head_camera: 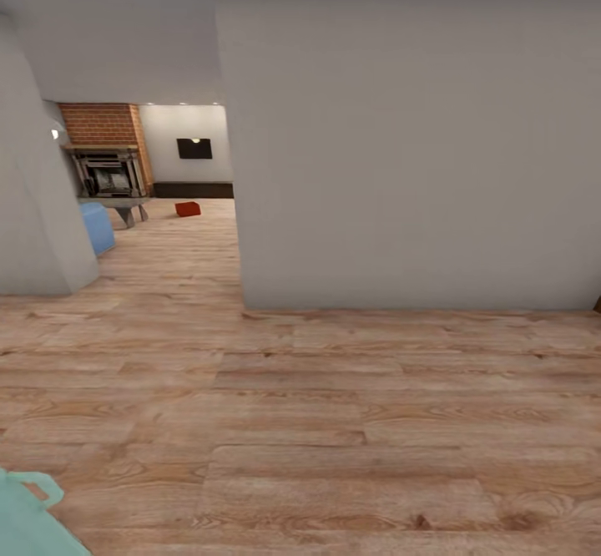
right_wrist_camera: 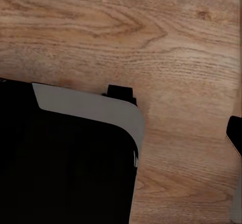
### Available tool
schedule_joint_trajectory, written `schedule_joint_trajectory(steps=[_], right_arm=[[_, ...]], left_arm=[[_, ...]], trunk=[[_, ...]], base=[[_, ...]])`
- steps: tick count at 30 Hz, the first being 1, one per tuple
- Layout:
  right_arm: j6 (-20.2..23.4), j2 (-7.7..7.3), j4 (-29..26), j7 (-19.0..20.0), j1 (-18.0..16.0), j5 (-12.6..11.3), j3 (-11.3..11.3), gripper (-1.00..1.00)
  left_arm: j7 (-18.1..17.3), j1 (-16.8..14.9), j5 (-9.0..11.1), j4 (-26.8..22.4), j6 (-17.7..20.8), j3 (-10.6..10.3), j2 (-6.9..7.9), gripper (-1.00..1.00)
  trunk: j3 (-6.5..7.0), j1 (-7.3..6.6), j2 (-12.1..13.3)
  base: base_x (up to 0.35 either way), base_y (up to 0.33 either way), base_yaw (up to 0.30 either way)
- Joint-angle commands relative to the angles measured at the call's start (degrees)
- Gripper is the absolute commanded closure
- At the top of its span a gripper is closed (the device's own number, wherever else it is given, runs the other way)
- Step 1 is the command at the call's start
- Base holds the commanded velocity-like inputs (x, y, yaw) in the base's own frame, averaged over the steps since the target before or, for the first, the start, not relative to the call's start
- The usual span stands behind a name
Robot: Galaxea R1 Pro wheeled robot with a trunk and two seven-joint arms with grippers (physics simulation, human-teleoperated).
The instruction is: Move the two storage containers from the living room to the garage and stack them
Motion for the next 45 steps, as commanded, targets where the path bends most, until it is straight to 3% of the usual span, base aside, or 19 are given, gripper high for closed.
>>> schedule_joint_trajectory(steps=[1,19,45], right_arm=[[-0.3,0.02,0.2,0.0,-0.1,0.2,0.2,-1.0],[-0.6,-0.02,0.2,0.0,-0.1,-0.1,-0.1,-1.0],[-0.6,-0.02,0.2,0.0,-0.1,-0.2,-0.2,-1.0]], left_arm=[[0.0,0.0,0.4,0.0,-0.1,-0.3,-0.02,-1.0],[0.0,0.0,0.4,0.0,-0.4,-0.3,-0.17,-1.0],[0.0,0.0,0.3,0.0,-0.4,-0.3,-0.18,-1.0]], trunk=[[-0.06,0.03,0.0],[-0.06,0.03,0.0],[-0.06,0.03,0.0]], base=[[0.323,0.0,0.0],[0.322,0.0,0.009],[0.322,0.0,0.254]])
